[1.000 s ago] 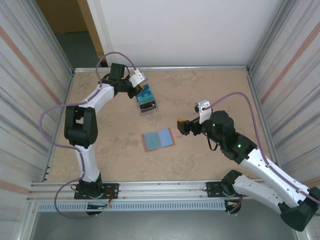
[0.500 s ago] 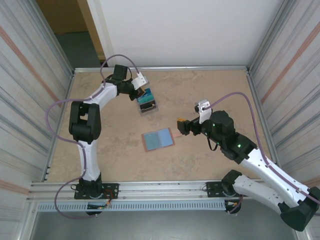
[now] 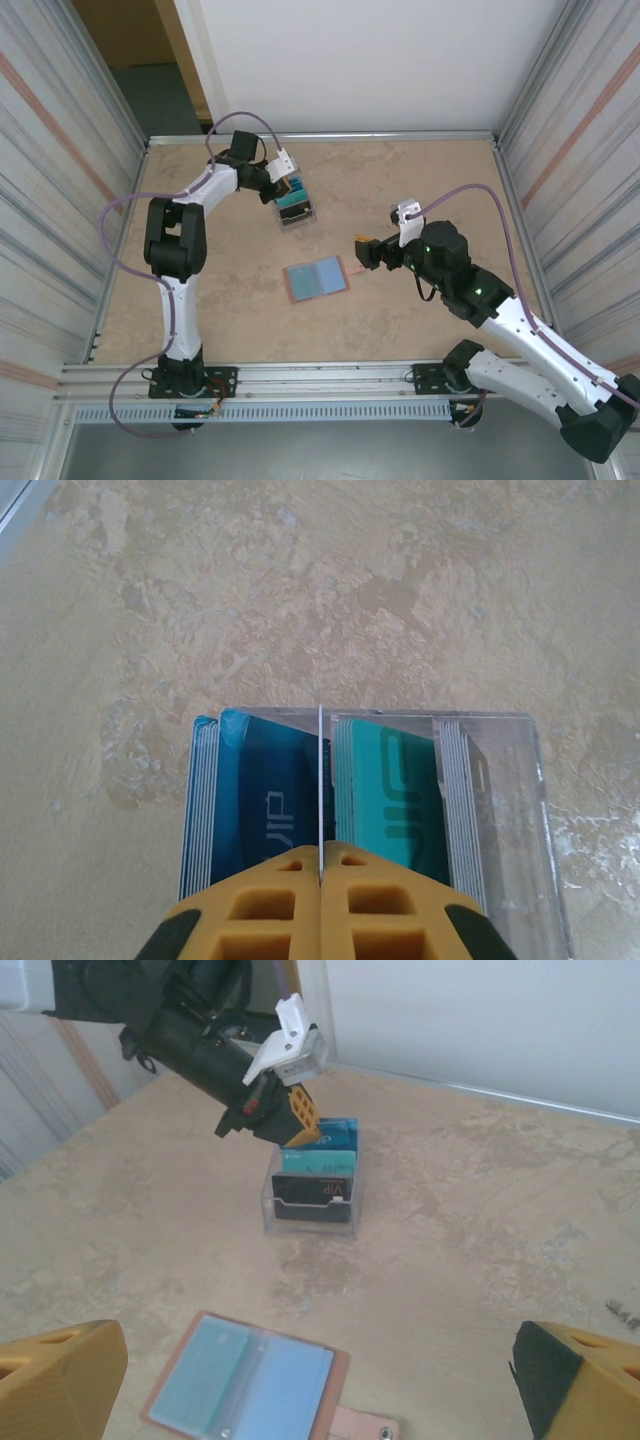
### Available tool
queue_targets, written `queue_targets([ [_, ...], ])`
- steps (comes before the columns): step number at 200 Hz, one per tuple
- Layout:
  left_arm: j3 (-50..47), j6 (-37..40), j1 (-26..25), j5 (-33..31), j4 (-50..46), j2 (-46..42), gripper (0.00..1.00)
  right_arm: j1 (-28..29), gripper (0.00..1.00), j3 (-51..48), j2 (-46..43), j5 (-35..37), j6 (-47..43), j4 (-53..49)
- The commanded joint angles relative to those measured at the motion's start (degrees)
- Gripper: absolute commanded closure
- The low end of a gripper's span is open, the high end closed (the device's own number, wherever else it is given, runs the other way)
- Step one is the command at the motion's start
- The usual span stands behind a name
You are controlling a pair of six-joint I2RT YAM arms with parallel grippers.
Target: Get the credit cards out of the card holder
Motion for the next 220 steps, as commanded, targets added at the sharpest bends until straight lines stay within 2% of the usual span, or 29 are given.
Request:
queue_targets([
  [1, 0.5, 1.1, 0.5, 3.5, -2.2, 0.1, 1.00, -0.5, 0.01, 0.7, 0.0, 0.7, 1.8, 0.6],
  [138, -10.3, -5.3, -3.5, 2.2, 4.5, -9.0, 1.00, -0.5, 0.01, 0.7, -0.2, 0.6, 4.2, -3.2],
  [152, -9.9, -5.6, -3.8, 1.6, 4.4, -8.7, 0.95, -0.5, 0.01, 0.9, 0.1, 0.7, 4.4, -3.7],
  [170, -8.6, -5.8, -3.9, 1.2, 3.8, -8.1, 0.83, -0.5, 0.01, 1.2, 0.3, 0.3, 4.5, -4.5],
  [186, -7.5, -5.5, -3.8, 0.4, 3.2, -7.6, 0.76, -0.4, 0.01, 1.0, 0.4, -0.3, 4.6, -4.7],
  [220, -6.0, -4.6, -3.9, -1.7, 1.7, -8.1, 0.75, -0.4, 0.01, 0.7, 0.0, -0.2, 5.2, -5.0],
])
